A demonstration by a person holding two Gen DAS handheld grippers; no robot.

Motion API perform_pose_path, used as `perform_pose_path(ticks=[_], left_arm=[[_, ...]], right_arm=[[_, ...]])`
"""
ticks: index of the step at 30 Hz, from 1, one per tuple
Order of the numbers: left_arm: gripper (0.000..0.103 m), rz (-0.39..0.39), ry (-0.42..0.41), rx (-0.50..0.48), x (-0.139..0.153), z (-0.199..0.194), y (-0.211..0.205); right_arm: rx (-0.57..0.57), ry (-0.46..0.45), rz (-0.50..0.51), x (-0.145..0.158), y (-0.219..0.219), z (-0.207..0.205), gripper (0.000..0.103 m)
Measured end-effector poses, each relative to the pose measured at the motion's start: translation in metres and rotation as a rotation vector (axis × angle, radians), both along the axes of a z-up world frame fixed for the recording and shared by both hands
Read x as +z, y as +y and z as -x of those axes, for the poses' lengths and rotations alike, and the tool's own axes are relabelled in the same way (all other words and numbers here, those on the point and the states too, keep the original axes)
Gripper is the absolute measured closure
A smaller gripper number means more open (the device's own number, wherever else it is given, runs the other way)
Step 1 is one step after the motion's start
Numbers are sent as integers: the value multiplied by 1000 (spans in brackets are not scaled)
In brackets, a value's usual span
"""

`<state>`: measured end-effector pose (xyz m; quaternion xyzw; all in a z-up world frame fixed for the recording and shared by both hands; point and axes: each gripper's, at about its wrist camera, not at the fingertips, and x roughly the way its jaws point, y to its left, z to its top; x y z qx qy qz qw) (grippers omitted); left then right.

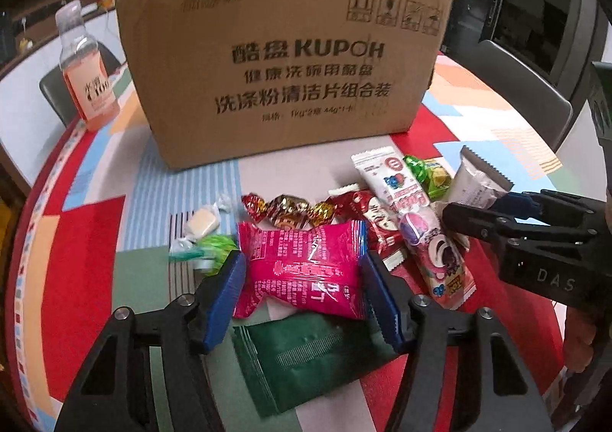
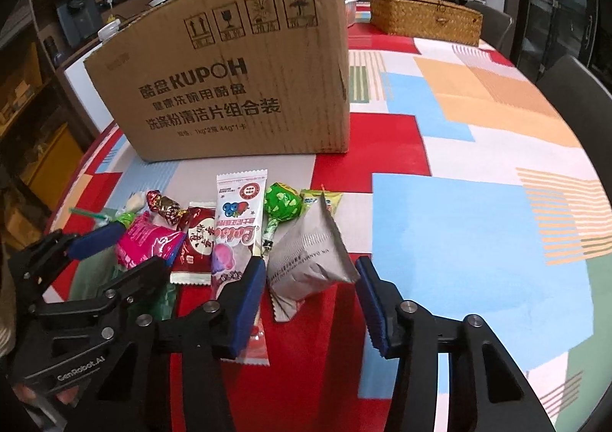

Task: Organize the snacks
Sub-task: 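Grasp the pink candy bag with the left tool while the right tool grasps the silver packet, then lift both packets over the cardboard box and release them inside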

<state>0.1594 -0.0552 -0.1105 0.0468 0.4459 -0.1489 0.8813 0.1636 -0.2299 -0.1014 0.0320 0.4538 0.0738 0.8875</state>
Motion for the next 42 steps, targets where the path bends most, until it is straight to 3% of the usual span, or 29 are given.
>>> perform_pose_path(ticks=[7, 11, 18, 33, 42], left_arm=[[41, 10, 14, 7, -3, -5, 3], [52, 28, 28, 15, -3, -7, 4], [56, 32, 14, 8, 3, -3, 5], [56, 74, -132, -22, 63, 33, 4], [56, 68, -265, -27, 108, 50, 7]], right_arm=[[14, 7, 15, -4, 7, -3, 66], [27, 13, 23, -5, 11, -1, 70], [33, -4, 42, 0, 15, 4, 74], [26, -104, 26, 45, 15, 32, 74], [39, -199, 15, 81, 18, 49, 74]])
